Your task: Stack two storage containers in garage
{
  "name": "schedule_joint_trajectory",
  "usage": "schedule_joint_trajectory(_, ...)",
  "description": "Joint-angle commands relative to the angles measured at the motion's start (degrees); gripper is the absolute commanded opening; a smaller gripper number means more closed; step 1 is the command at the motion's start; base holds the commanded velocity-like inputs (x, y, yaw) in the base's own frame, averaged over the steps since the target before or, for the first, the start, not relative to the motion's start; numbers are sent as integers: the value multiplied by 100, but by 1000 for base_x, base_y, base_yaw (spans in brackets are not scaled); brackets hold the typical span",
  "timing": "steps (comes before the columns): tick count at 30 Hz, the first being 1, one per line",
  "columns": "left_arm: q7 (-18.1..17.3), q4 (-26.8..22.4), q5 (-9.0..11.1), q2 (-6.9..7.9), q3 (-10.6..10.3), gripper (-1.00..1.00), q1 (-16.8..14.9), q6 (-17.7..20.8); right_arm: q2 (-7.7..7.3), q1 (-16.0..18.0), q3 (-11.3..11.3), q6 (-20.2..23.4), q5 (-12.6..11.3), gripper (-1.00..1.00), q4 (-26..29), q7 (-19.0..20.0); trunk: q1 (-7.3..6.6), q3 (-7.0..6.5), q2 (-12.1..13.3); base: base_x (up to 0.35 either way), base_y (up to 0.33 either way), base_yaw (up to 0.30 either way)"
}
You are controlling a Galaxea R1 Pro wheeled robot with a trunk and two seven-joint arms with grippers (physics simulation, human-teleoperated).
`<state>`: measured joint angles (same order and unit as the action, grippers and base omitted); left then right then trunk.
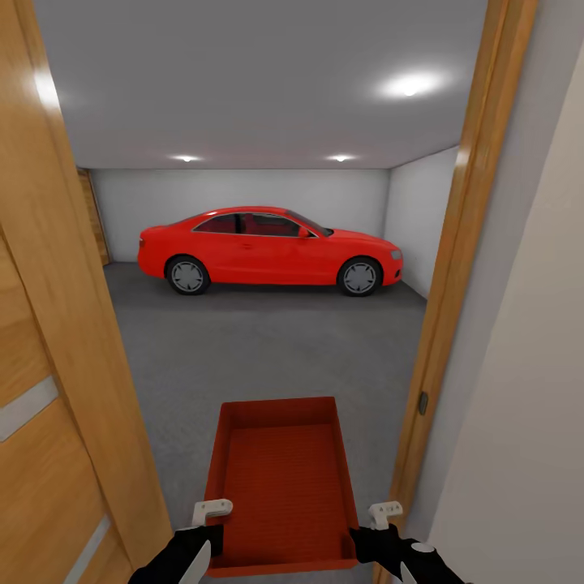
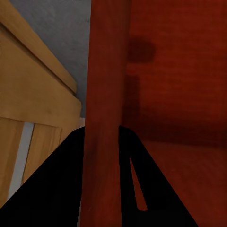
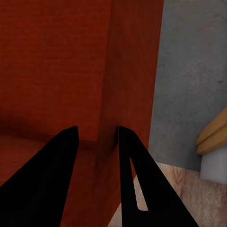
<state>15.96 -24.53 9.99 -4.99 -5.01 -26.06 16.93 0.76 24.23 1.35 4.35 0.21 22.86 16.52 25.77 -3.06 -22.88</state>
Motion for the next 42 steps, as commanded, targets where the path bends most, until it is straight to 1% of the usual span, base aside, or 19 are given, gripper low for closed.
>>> schedule_joint_trajectory(1,56,-26,-138,33,79,-100,-4,-487,-5,-6,49,40,-27,-100,0,141,2,3,-5,12,69,0)
schedule_joint_trajectory(14,56,-26,-138,35,79,-100,-5,-489,-5,-6,49,40,-31,-100,1,141,2,3,-5,6,11,0)
schedule_joint_trajectory(33,56,-26,-138,42,79,-100,-5,-489,-5,-6,49,40,-30,-100,-1,141,2,3,-5,299,4,0)
schedule_joint_trajectory(38,56,-26,-138,38,79,-100,-5,-489,-5,-6,49,40,-30,-100,-1,141,2,3,-5,80,7,0)
schedule_joint_trajectory(42,64,-26,-138,38,79,-100,-4,-489,-5,-6,49,40,-30,-100,-1,141,2,3,-5,8,150,0)
